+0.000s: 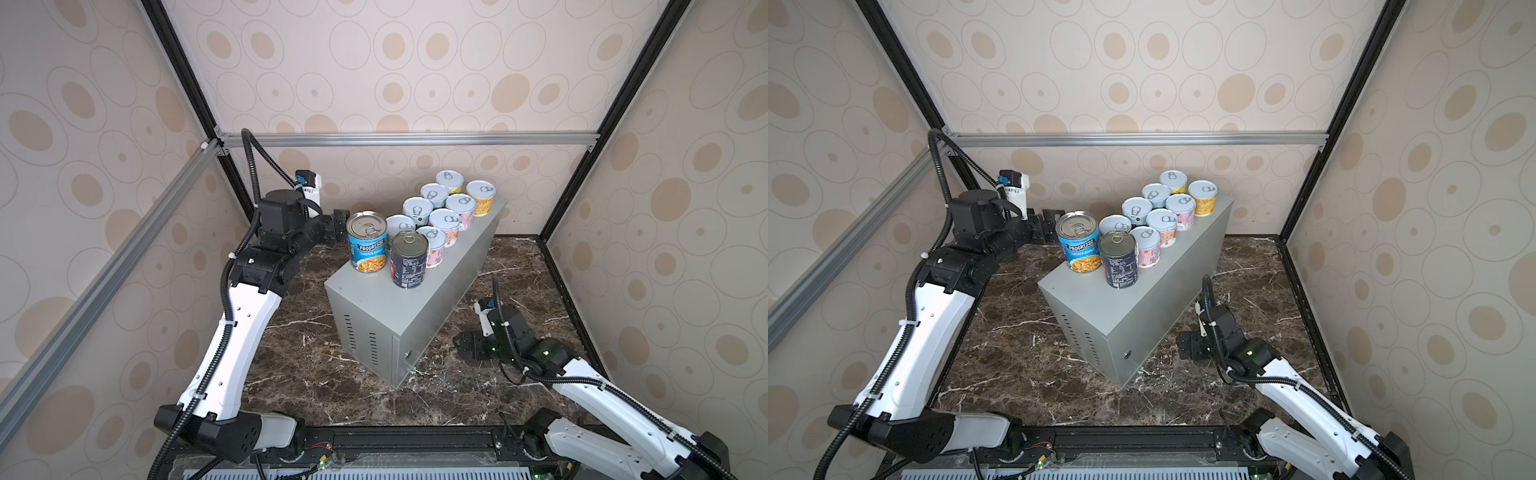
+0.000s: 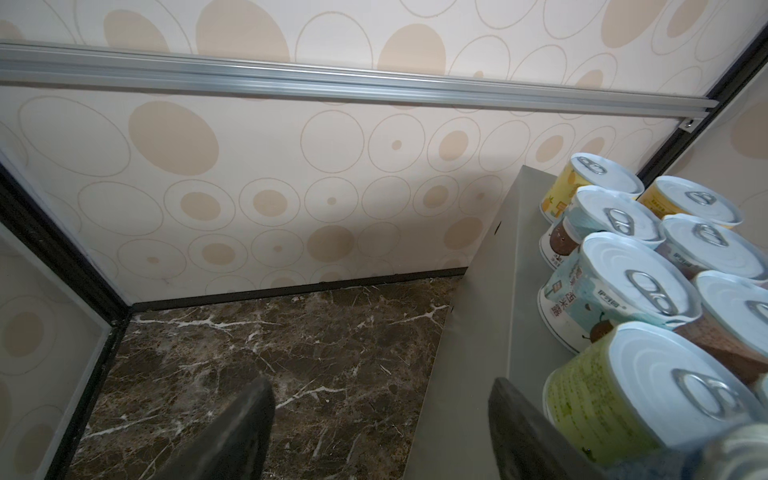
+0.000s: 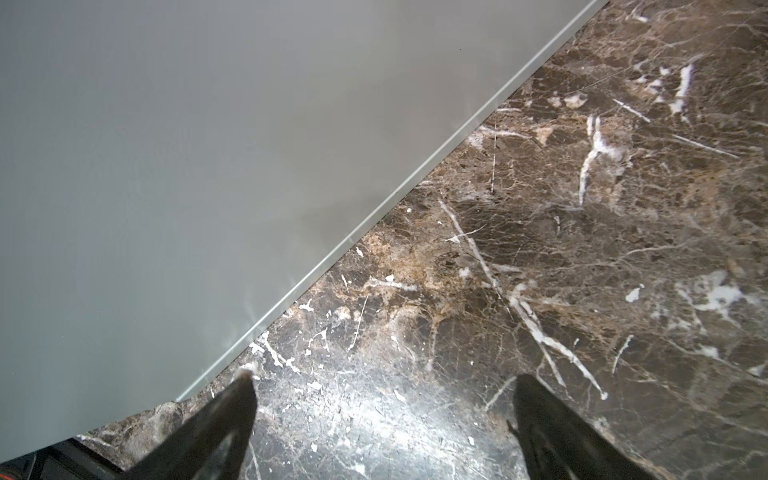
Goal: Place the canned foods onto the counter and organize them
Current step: 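Withdraw the open left gripper back from the placed Progresso can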
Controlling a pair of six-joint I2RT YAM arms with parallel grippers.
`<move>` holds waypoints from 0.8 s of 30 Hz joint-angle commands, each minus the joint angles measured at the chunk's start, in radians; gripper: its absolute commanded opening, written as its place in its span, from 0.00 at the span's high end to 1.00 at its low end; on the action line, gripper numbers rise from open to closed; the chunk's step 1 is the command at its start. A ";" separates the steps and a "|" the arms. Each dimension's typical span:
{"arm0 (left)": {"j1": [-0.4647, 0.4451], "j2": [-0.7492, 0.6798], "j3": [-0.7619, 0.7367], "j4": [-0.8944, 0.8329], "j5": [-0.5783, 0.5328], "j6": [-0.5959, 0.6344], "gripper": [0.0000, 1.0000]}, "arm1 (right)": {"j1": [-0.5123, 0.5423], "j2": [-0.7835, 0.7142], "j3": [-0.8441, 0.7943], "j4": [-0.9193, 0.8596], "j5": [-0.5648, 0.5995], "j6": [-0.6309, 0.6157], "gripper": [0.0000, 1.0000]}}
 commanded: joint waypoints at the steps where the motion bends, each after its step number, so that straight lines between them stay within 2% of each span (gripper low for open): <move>1: 0.007 -0.002 0.028 0.049 0.077 0.016 0.20 | 0.004 0.006 -0.008 0.016 -0.007 -0.020 0.01; 7: 0.008 -0.006 0.013 0.063 0.123 0.016 0.21 | 0.004 0.019 -0.011 0.027 -0.010 -0.022 0.01; 24: 0.005 -0.048 -0.071 0.094 0.167 -0.002 0.24 | 0.004 0.033 -0.008 0.031 -0.017 -0.022 0.01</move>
